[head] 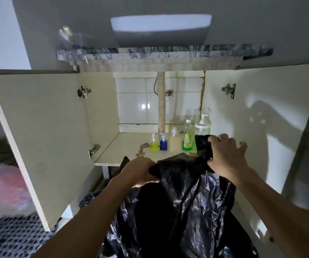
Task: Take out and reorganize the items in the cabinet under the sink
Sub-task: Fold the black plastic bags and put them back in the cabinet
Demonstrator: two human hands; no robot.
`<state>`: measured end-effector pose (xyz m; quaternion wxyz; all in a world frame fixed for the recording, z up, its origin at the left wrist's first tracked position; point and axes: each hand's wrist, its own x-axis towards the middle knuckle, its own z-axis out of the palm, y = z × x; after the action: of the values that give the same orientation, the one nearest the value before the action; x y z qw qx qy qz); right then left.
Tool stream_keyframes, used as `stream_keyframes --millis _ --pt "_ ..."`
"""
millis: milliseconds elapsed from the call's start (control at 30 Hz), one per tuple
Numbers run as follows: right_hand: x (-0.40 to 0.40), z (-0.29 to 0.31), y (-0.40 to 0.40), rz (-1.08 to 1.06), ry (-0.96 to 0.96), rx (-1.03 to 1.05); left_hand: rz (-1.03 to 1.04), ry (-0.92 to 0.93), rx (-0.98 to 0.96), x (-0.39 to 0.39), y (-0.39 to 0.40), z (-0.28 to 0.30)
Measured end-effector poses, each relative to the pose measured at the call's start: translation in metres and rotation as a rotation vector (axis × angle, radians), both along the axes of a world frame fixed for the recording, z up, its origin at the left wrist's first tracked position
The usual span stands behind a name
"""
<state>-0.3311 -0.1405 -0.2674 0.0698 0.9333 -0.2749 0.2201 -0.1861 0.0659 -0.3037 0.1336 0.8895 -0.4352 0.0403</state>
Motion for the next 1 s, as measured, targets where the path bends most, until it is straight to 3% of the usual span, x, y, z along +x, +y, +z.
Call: stream_keyframes --millis 167,267,433,600,667,933,1000 --pt "0.012 -0.011 0.023 0.367 0.251 0.086 -0.13 -0.038 -0.013 -0.012 -0.014 0.01" --pt "0.014 -0.027 0.009 0.298 0.348 0.226 -0.138 -0.017 0.024 -0.016 -0.011 0.017" --pt "0.009 -0.026 -0.006 0.204 0.345 0.218 -0.045 0.071 0.268 -0.011 -0.003 0.006" --pt "0.02 -0.028 -0.016 0.111 0.444 0.231 0.062 0.006 0.554 -0.001 -0.029 -0.012" --pt "0.028 -0.029 -0.022 0.081 0.398 0.184 0.097 -0.084 0.54 0.005 -0.044 -0.012" --pt "0.03 -0.018 -0.048 0.051 -0.146 0.015 0.209 -0.488 0.188 0.015 -0.075 0.019" --pt "0.021 -0.025 -0.048 0.091 -0.135 -0.01 0.167 -0.527 0.161 0.01 -0.072 0.014"
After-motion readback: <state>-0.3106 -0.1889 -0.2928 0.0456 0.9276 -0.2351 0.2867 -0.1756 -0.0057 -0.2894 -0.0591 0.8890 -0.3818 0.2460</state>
